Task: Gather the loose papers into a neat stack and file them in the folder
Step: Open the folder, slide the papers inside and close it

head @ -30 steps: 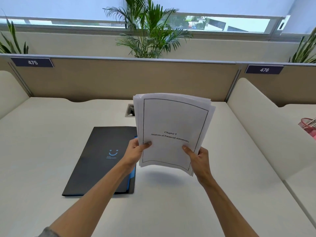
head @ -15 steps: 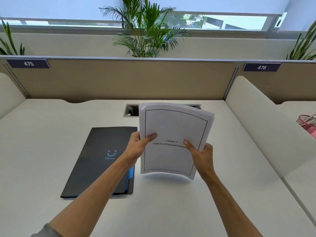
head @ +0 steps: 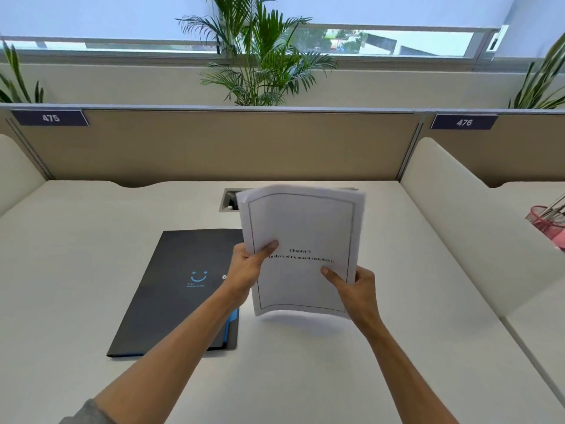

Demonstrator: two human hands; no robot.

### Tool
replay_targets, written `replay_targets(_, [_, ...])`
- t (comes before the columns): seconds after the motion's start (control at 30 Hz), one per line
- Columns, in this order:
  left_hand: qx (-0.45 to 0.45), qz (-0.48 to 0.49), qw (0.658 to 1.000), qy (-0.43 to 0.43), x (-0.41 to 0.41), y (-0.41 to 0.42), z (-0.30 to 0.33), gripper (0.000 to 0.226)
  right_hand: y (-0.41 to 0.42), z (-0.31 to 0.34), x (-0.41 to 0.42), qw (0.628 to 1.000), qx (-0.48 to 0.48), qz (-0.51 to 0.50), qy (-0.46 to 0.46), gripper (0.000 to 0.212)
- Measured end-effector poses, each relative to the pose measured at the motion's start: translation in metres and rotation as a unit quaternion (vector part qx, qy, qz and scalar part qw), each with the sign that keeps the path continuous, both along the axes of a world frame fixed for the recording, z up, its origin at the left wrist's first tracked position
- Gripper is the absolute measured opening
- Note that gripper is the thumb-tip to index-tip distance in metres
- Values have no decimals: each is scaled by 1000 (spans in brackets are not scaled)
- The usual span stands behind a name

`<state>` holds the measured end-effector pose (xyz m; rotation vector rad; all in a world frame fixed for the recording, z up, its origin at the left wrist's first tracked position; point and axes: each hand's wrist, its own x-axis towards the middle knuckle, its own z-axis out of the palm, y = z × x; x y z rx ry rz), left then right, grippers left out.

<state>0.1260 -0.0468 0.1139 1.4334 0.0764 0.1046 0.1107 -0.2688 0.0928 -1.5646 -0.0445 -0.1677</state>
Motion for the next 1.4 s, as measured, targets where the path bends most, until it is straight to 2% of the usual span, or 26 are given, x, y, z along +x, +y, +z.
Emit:
replay_targets(0.07, [-62, 40, 997, 19, 3, 2, 5, 21, -4, -7, -3, 1000, 10, -1, 7, 9])
replay_targets(0.2, [-200, 100, 972, 68, 9, 3, 16, 25, -9, -14, -3, 992, 95, -55, 55, 24])
replay_targets(0.27, [-259, 100, 957, 84, 8, 0, 19, 30, -5, -13, -1, 979, 172, -38, 104, 30])
replay_targets(0.4, [-310, 44, 944, 105, 4, -11, 19, 40, 11, -3, 0, 963, 234, 17, 130, 39])
replay_targets(0.5, [-288, 30, 951, 104, 2, -10, 25, 37, 9, 1, 5, 962, 249, 18, 114, 37])
replay_targets(0.6, [-270, 71, 957, 75, 6, 13, 32, 42, -4, 1, 9, 975, 199, -11, 94, 22])
replay_targets(0.67, [-233, 107, 964, 77, 9, 32, 36, 35, -17, 0, 11, 984, 151, -42, 79, 13])
replay_targets(0.73, [-132, 94, 983, 87, 10, 46, 35, 24, -28, 1, 13, 991, 101, -66, 67, 6])
replay_targets(0.8, [-25, 41, 995, 91, 10, 57, 32, 28, -36, -1, 15, 994, 48, -82, 55, 6])
replay_targets(0.9, [73, -37, 991, 109, 7, 61, 23, 39, -36, -3, 14, 995, 10, -89, 36, 9])
replay_targets(0.97, [116, -60, 985, 114, 5, 54, 13, 30, -29, -9, 11, 996, -1, -89, 26, 15])
replay_targets(1.03, [110, -23, 988, 103, 0, 38, 0, 21, -20, -15, 7, 995, -3, -97, 20, 15])
replay_targets(1.1, [87, 36, 993, 71, -3, 22, -12, 14, -12, -19, 4, 993, 12, -114, 19, 28])
replay_targets(1.17, [71, 67, 994, 48, -4, 11, -21, 13, -8, -20, 3, 991, 29, -130, 31, 23])
replay_targets(1.3, [57, 80, 994, 56, -6, 5, -32, 14, -6, -20, 1, 991, 18, -127, 42, 13])
replay_targets(1.4, [49, 81, 993, 72, -7, 10, -38, 18, -13, -18, -3, 993, 1, -117, 32, 14])
